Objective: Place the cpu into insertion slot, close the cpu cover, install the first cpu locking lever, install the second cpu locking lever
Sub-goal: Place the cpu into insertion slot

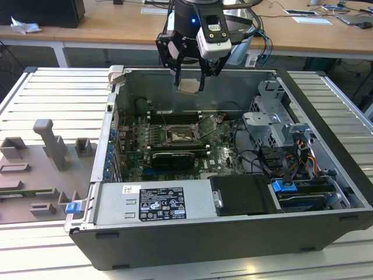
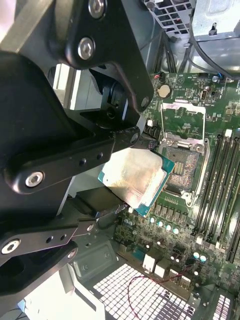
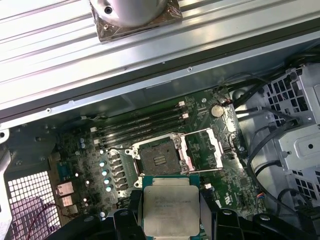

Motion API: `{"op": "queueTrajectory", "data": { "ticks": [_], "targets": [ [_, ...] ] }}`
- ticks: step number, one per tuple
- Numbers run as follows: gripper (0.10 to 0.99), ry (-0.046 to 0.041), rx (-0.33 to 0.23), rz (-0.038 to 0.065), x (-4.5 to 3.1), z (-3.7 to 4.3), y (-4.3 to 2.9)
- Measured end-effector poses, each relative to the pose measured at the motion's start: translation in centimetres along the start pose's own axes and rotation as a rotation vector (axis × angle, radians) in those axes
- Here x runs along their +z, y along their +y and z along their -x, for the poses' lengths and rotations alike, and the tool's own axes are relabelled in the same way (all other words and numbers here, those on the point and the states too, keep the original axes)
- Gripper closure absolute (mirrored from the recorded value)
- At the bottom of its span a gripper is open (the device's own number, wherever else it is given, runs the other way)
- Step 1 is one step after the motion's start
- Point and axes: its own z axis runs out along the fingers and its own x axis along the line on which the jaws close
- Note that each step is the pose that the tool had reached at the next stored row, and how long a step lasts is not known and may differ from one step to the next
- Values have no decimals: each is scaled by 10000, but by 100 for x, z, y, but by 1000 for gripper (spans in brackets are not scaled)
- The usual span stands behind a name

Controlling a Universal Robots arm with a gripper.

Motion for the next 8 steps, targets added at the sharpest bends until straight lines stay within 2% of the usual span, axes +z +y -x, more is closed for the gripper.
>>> {"op": "queueTrajectory", "data": {
  "ticks": [8],
  "targets": [
    [545, -8, 87, 1, 0, 0, 0]
  ]
}}
